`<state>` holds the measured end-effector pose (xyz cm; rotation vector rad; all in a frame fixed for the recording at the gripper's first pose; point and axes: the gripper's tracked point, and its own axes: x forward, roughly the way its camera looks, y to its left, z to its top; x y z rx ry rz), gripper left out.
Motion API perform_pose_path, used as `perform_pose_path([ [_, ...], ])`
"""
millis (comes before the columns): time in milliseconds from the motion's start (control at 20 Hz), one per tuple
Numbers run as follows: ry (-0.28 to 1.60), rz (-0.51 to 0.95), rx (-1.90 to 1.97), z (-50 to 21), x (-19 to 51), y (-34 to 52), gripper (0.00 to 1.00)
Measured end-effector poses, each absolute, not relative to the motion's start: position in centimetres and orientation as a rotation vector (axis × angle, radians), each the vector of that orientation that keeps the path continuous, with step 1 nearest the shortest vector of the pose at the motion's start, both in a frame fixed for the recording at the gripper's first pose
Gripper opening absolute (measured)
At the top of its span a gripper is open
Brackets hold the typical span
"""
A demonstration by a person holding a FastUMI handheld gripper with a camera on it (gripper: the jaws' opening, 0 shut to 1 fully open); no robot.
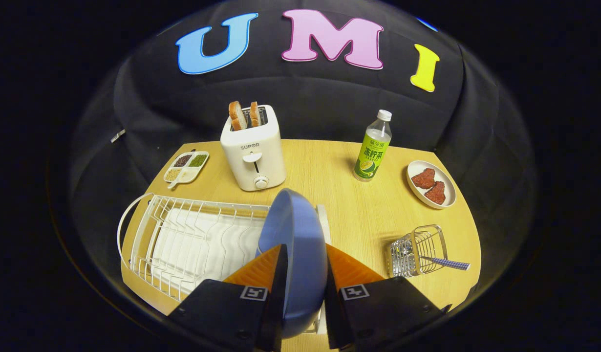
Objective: Take the plate from the dish rack, then take the spoon from the basket and place it into the plate.
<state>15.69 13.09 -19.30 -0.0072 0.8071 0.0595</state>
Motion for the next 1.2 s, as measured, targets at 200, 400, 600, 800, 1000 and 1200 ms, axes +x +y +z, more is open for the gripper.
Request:
perform_pose_path([
  [200,0.741,0.015,0.009,-17.3,15.7,14.0,0.34],
  [400,0.722,-0.022,-0.033,-16.8,15.8,13.8,0.34],
  [600,0.709,-0.085,-0.019,-15.6,16.2,12.5,0.34],
  [800,0.657,-0.072,-0.035,-13.7,16.9,12.1,0.29],
  [1000,0.701,-0.050,0.023,-14.7,15.6,10.8,0.29],
  [1200,0.692,0.026,0.131,-12.9,13.3,9.1,0.29],
])
